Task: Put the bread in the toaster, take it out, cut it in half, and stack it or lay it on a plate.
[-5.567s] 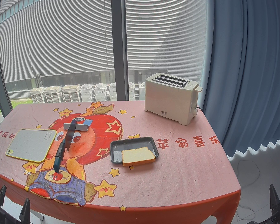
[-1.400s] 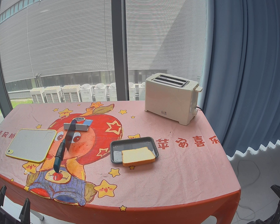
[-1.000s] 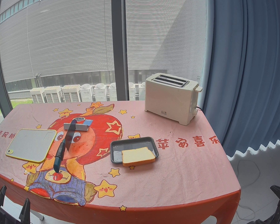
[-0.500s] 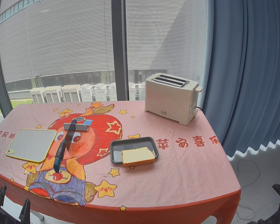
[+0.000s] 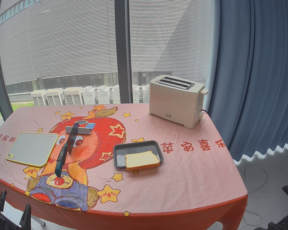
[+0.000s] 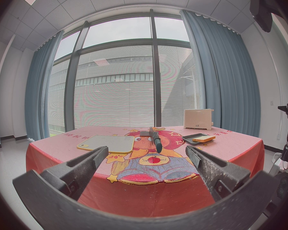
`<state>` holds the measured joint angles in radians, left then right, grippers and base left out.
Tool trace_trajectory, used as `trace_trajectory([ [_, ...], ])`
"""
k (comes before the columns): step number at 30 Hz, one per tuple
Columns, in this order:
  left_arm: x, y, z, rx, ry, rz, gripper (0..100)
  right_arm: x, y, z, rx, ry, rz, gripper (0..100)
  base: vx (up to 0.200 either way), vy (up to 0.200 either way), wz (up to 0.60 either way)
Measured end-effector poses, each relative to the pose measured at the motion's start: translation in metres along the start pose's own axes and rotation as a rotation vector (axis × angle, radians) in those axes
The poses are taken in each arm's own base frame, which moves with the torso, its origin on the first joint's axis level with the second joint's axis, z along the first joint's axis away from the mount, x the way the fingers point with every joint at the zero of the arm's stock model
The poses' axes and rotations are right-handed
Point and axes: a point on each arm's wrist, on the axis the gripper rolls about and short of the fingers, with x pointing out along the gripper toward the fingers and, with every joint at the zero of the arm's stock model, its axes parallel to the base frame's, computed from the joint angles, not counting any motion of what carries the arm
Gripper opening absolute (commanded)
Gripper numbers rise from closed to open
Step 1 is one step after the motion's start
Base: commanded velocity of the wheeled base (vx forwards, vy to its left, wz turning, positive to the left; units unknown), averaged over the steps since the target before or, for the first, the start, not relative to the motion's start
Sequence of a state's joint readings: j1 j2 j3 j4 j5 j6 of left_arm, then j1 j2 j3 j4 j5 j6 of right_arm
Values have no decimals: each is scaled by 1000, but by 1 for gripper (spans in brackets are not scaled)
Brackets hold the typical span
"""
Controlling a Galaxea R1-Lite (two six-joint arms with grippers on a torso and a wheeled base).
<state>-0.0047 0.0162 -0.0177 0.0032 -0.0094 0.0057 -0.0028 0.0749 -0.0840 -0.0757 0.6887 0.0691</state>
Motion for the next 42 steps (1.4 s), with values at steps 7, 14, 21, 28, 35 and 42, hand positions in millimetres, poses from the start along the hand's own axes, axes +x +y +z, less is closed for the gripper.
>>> trace_trajectory([
  [7, 0, 0, 0, 0, 0, 0, 100, 3, -2, 6, 5, 11, 1, 100, 0, 0, 0],
  [14, 0, 0, 0, 0, 0, 0, 100, 6, -4, 11, 17, 30, 6, 100, 0, 0, 0],
  [21, 0, 0, 0, 0, 0, 0, 100, 8, -6, 13, 25, 48, 13, 100, 0, 0, 0],
  [28, 0, 0, 0, 0, 0, 0, 100, 10, -8, 14, 34, 65, 23, 100, 0, 0, 0],
  [35, 0, 0, 0, 0, 0, 0, 100, 12, -10, 13, 36, 89, 27, 100, 0, 0, 0],
  [42, 0, 0, 0, 0, 0, 0, 100, 15, -11, 13, 33, 104, 32, 100, 0, 0, 0],
])
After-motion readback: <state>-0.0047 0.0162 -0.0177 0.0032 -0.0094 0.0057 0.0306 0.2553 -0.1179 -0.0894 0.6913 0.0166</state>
